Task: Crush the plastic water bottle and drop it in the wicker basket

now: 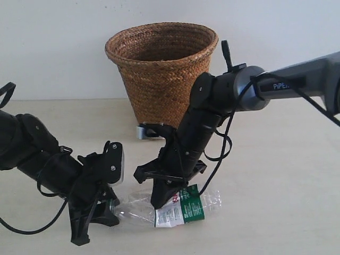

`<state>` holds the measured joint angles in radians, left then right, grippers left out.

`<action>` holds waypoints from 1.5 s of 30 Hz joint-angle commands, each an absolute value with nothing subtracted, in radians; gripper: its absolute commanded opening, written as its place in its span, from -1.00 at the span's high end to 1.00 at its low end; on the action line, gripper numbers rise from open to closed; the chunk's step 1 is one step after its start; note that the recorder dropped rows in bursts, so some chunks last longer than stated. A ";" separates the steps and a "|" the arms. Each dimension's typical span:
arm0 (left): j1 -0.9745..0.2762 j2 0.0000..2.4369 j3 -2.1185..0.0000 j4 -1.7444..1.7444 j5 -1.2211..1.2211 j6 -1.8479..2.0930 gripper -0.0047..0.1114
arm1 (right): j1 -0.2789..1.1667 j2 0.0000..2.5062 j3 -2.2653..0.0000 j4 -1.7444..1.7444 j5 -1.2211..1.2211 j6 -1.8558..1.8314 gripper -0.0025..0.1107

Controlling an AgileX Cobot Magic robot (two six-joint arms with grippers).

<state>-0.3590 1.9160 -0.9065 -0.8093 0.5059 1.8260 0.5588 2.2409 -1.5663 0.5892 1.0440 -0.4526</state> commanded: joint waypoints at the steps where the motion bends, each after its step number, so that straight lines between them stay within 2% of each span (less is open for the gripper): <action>1: -0.362 1.931 -0.902 -0.796 0.528 1.805 0.84 | 0.555 2.355 -1.610 0.339 1.091 -0.405 0.96; 5: -0.362 1.931 -0.902 -0.796 0.528 1.768 0.84 | 0.553 2.426 -1.669 0.215 1.164 -0.334 0.96; 11: -0.360 1.931 -0.902 -0.792 0.520 1.768 0.84 | 0.518 2.454 -1.680 0.220 1.192 -0.314 0.96; 20: -0.360 1.931 -0.902 -0.789 0.514 1.768 0.84 | 0.518 2.255 -1.688 0.376 1.221 -0.527 0.96; 29: -0.360 1.931 -0.902 -0.789 0.512 1.768 0.84 | 0.521 2.142 -1.688 0.399 1.221 -0.534 0.96; 45: -0.360 1.931 -0.902 -0.789 0.512 1.764 0.84 | 0.521 2.252 -1.583 0.351 1.129 -0.548 0.96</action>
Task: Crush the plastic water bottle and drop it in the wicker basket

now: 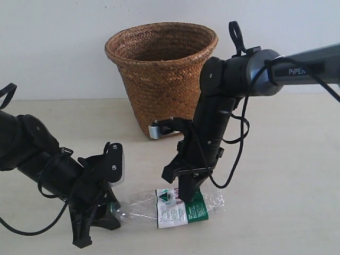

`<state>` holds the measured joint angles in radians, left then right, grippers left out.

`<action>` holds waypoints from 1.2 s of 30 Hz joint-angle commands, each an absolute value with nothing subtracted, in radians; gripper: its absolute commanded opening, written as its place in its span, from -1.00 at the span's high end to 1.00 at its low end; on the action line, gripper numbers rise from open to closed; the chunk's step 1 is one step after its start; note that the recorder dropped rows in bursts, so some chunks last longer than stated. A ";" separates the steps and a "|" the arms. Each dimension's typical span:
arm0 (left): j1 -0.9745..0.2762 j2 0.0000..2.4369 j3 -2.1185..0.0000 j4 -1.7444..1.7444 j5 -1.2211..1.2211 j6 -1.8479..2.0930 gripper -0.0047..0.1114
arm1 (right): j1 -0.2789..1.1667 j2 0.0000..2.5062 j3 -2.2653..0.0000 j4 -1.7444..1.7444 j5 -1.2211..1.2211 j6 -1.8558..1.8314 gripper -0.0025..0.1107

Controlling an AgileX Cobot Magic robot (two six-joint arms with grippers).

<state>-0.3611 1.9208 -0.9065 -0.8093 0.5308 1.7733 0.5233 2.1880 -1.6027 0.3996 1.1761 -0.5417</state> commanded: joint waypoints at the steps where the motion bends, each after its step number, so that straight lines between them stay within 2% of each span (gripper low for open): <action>1: -0.360 1.931 -0.902 -0.789 0.512 1.764 0.84 | 0.521 2.266 -1.583 0.348 1.124 -0.548 0.96; 18: -0.360 1.931 -0.902 -0.789 0.517 1.749 0.84 | 0.521 2.332 -1.630 0.333 1.188 -0.461 0.96; 28: -0.360 1.931 -0.902 -0.789 0.512 1.749 0.84 | 0.514 2.148 -1.653 0.364 1.221 -0.492 0.96; 36: -0.360 1.929 -0.902 -0.789 0.506 1.771 0.84 | 0.426 1.915 -1.626 0.450 1.221 -0.570 0.96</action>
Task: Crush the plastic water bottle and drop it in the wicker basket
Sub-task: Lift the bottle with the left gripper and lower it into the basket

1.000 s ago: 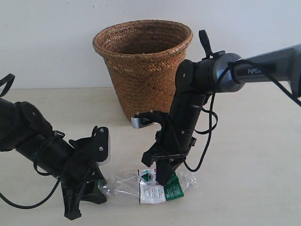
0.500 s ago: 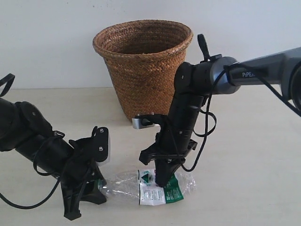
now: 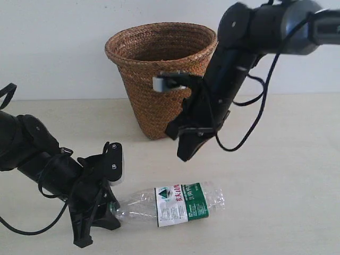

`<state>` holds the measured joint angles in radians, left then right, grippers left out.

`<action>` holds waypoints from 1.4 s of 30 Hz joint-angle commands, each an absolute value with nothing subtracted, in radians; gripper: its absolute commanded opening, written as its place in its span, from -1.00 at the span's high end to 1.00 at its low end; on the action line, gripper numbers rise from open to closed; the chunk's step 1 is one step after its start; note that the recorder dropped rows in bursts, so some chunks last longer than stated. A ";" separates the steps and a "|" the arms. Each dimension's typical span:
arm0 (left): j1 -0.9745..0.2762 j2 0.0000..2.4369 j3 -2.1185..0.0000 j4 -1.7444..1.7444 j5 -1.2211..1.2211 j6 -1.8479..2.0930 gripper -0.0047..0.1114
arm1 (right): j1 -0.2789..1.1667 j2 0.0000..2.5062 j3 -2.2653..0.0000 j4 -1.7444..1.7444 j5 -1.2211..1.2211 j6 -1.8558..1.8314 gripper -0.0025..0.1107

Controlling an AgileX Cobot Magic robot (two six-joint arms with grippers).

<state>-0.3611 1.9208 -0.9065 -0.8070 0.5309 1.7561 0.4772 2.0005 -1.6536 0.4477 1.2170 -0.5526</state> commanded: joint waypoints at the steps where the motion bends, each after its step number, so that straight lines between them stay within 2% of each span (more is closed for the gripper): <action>1: -0.360 1.927 -0.902 -0.789 0.517 1.785 0.84 | 0.406 1.889 -1.608 0.450 1.221 -0.578 0.96; 8: -0.360 1.790 -0.954 -0.831 0.684 1.833 0.84 | 0.091 1.709 -1.404 0.440 1.221 -0.610 0.96; 11: -0.360 1.725 -0.991 -0.863 0.730 1.831 0.84 | 0.038 1.709 -1.325 0.452 1.157 -0.629 0.96; 16: -0.358 1.642 -1.087 -0.871 0.787 1.787 0.84 | 0.039 1.709 -1.291 0.429 1.053 -0.647 0.96; 20: -0.341 1.629 -1.198 -0.953 0.671 1.744 0.84 | 0.039 1.709 -1.291 0.433 1.041 -0.647 0.96; 21: -0.339 1.629 -1.235 -1.107 0.504 1.750 0.84 | 0.039 1.709 -1.291 0.433 1.036 -0.647 0.96; 23: -0.346 1.632 -1.268 -1.306 0.342 1.862 0.80 | 0.039 1.709 -1.291 0.435 1.036 -0.647 0.96; 25: -0.346 1.659 -1.315 -1.480 0.285 2.078 0.50 | 0.039 1.709 -1.291 0.438 1.029 -0.647 0.96; 27: -0.346 1.693 -1.367 -1.512 0.276 2.132 -0.14 | 0.039 1.709 -1.291 0.445 1.029 -0.647 0.96; 29: -0.346 1.734 -1.412 -1.532 0.241 2.116 -0.69 | 0.039 1.709 -1.291 0.453 1.037 -0.645 0.96; 30: -0.346 1.748 -1.428 -1.535 0.241 2.116 -0.90 | 0.039 1.709 -1.291 0.463 1.046 -0.645 0.96; 31: -0.346 1.751 -1.434 -1.528 0.243 2.124 -0.97 | 0.039 1.709 -1.290 0.468 1.054 -0.645 0.96; 36: -0.346 1.751 -1.437 -1.528 0.243 2.132 -0.82 | 0.039 1.709 -1.290 0.484 1.070 -0.645 0.96; 39: -0.346 1.751 -1.437 -1.528 0.243 2.132 -0.55 | 0.039 1.709 -1.290 0.487 1.054 -0.645 0.96; 42: -0.346 1.751 -1.437 -1.528 0.228 2.107 -0.12 | 0.039 1.709 -1.290 0.488 1.047 -0.645 0.96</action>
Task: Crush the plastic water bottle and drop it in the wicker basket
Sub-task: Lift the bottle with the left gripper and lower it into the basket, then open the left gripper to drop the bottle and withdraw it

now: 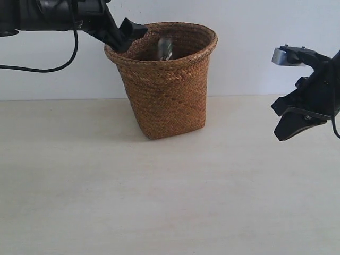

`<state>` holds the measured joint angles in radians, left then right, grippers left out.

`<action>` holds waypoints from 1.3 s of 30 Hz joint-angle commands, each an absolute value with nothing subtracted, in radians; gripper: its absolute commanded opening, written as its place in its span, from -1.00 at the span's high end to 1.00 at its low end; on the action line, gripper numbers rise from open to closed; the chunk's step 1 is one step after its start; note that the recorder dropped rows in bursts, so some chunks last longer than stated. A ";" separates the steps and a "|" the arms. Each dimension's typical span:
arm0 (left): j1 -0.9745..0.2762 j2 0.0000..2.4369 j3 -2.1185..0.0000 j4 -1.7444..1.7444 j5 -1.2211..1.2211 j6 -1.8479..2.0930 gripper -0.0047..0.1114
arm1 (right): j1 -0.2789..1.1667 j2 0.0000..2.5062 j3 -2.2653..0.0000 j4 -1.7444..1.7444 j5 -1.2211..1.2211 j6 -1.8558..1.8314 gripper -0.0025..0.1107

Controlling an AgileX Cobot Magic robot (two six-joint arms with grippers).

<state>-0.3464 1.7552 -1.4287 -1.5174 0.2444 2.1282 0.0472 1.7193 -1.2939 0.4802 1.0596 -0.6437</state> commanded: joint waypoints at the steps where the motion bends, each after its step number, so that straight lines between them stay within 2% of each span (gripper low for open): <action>1: -0.346 1.746 -1.437 -1.519 0.226 2.093 0.05 | 0.039 1.709 -1.290 0.490 1.045 -0.645 0.96; 5: -0.346 1.708 -1.413 -1.472 0.211 2.068 0.82 | 0.039 1.709 -1.290 0.490 1.024 -0.647 0.96; 12: -0.346 1.599 -1.304 -1.469 0.185 2.056 0.84 | 0.039 1.708 -1.290 0.432 0.971 -0.628 0.96; 19: -0.346 1.534 -1.173 -1.469 0.059 2.056 0.84 | 0.039 1.708 -1.333 0.080 1.073 -0.381 0.96; 21: -0.346 1.526 -1.136 -1.469 -0.054 2.056 0.84 | 0.039 1.705 -1.343 0.014 1.116 -0.338 0.96; 29: -0.346 1.524 -1.087 -1.654 -0.763 2.132 0.84 | 0.039 1.705 -1.343 -0.016 1.175 -0.314 0.96; 31: -0.346 1.519 -1.087 -1.696 -0.866 2.132 0.84 | 0.039 1.705 -1.343 -0.014 1.175 -0.314 0.96; 35: -0.346 1.494 -1.087 -1.744 -0.819 2.132 0.84 | 0.039 1.705 -1.343 -0.012 1.185 -0.306 0.96; 39: -0.349 1.453 -1.069 -1.744 -0.564 2.132 0.84 | 0.039 1.705 -1.343 -0.010 1.200 -0.302 0.96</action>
<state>-0.3464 1.4848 -1.0838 -1.7342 -0.7321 2.1277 0.0455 1.7193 -1.3351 -0.0069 1.1839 -0.3065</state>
